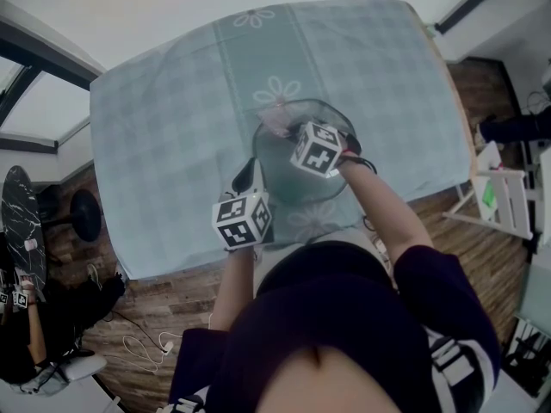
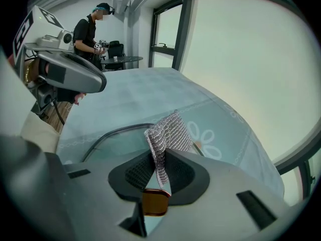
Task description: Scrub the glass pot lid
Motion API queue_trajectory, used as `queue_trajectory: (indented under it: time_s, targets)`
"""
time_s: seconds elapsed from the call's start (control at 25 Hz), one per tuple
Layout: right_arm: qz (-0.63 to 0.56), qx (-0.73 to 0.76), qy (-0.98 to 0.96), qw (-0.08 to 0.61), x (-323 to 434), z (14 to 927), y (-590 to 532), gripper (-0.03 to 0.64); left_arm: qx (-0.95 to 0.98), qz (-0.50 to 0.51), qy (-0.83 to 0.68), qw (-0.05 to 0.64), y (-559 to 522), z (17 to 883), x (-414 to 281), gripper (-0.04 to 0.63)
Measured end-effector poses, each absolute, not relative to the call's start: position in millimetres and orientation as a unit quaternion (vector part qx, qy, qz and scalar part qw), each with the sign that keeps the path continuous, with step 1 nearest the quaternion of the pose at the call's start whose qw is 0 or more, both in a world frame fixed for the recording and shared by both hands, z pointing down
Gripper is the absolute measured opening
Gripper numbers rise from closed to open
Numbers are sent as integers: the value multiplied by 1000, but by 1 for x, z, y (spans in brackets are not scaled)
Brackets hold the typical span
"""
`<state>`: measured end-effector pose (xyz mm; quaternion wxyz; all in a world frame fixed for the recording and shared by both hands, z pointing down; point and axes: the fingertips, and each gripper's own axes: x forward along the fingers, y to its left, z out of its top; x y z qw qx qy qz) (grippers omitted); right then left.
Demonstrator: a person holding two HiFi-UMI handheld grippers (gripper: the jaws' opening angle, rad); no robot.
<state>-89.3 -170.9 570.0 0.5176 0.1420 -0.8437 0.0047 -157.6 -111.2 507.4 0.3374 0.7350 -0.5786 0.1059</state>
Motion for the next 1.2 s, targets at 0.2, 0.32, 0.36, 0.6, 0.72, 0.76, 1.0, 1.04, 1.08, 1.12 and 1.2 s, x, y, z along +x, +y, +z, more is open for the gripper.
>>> queue_trajectory:
  time_s: [0.2,0.32,0.36,0.6,0.72,0.76,1.0,1.04,1.08,1.12,1.2]
  targets:
    - [0,133,-845,518,-95,570,-160,72,737,106,-576,336,-107,507,-159,2]
    - [0,130,-846,518,-98,571,-153,72,740,108,-574,335,-104,506,-159,2]
    - [0,129,-846,518,-100,571,-150,72,740,108,-573,335,-103,506,-160,2]
    - [3,125,-848,516,-107,571,-134,72,744,109,-569,333,-96,506,-165,2]
    - [1,125,-848,516,-109,572,-126,72,746,109,-566,334,-91,506,-166,2]
    - [1,125,-848,516,-109,571,-123,72,746,109,-565,333,-90,505,-167,2]
    - [5,123,-847,518,-113,572,-104,72,751,109,-559,333,-78,504,-170,2]
    - [7,122,-847,518,-114,572,-100,72,752,109,-558,332,-76,504,-171,2]
    - [9,122,-847,517,-115,572,-96,72,754,109,-557,332,-74,503,-171,2]
    - [10,123,-847,517,-115,572,-92,72,755,109,-555,331,-72,503,-171,2]
    - [12,125,-846,518,-115,573,-86,72,757,110,-553,330,-67,501,-170,2]
